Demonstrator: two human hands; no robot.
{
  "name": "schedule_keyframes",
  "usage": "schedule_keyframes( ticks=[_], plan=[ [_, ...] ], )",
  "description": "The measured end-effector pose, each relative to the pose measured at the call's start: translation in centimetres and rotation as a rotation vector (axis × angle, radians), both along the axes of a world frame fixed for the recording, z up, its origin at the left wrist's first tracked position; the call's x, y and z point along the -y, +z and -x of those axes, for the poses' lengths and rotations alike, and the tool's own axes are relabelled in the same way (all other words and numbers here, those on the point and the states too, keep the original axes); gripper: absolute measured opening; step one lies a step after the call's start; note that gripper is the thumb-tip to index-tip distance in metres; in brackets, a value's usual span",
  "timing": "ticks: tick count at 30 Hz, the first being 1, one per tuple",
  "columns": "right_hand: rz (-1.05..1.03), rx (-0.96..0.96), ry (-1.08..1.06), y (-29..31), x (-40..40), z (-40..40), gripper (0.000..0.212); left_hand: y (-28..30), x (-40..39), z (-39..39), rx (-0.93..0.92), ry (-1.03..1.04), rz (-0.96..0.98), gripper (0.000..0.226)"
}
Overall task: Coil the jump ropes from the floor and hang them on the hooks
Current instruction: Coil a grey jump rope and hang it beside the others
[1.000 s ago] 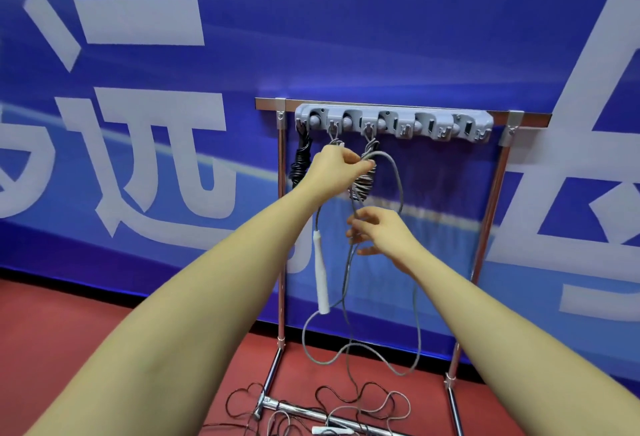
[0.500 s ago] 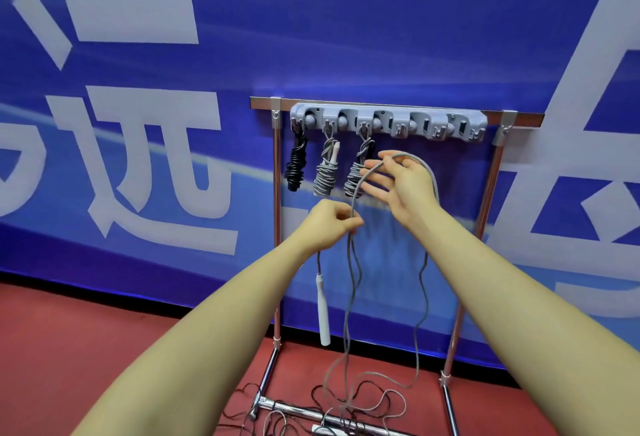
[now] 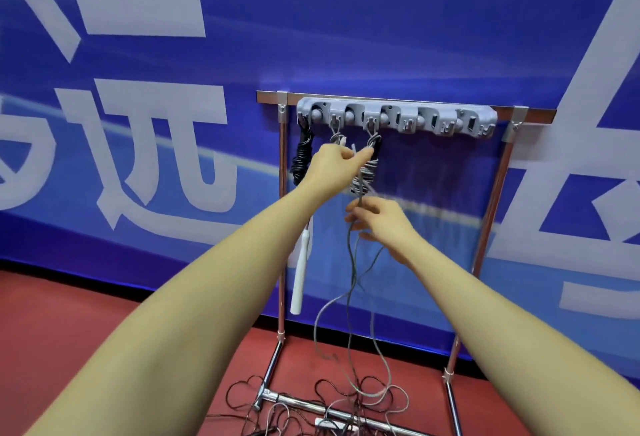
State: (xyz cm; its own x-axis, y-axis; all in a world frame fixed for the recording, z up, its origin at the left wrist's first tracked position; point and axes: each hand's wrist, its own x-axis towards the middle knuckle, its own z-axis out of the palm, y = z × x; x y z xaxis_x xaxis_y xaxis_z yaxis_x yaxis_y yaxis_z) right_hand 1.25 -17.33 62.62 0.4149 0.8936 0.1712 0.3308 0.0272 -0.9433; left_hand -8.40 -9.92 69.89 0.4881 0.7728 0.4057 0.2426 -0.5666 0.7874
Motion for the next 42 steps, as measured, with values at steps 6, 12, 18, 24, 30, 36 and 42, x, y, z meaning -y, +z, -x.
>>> schedule_keyframes(
  ticks=[6,12,18,24,30,36,42],
  plan=[
    [-0.234,-0.304,-0.08,2.9,-0.3,-1.3,0.023,-4.3,0.0,1.4,-0.123,-0.072,0.084,0.016],
    [-0.346,-0.442,-0.077,5.1,-0.3,-1.5,0.02,-6.8,0.3,1.6,-0.193,-0.123,0.019,0.021],
    [-0.403,-0.612,-0.027,5.6,0.1,-1.6,0.019,-5.9,0.6,0.6,-0.109,-0.092,0.041,0.013],
    [-0.216,-0.39,-0.064,4.1,0.9,-1.7,0.012,-4.1,0.6,0.4,-0.023,-0.019,-0.035,0.022],
    [0.069,-0.032,0.093,-0.3,1.1,-0.4,0.011,-0.7,0.2,0.4,0.026,0.01,-0.044,0.023],
    [-0.111,0.14,-0.082,-0.3,-0.4,-0.5,0.013,-0.6,-0.2,1.2,0.091,-0.025,0.051,0.018],
    [-0.276,-0.128,-0.149,2.0,-0.7,-1.0,0.016,-4.9,-0.3,1.4,-0.091,-0.08,0.12,0.032]
  ],
)
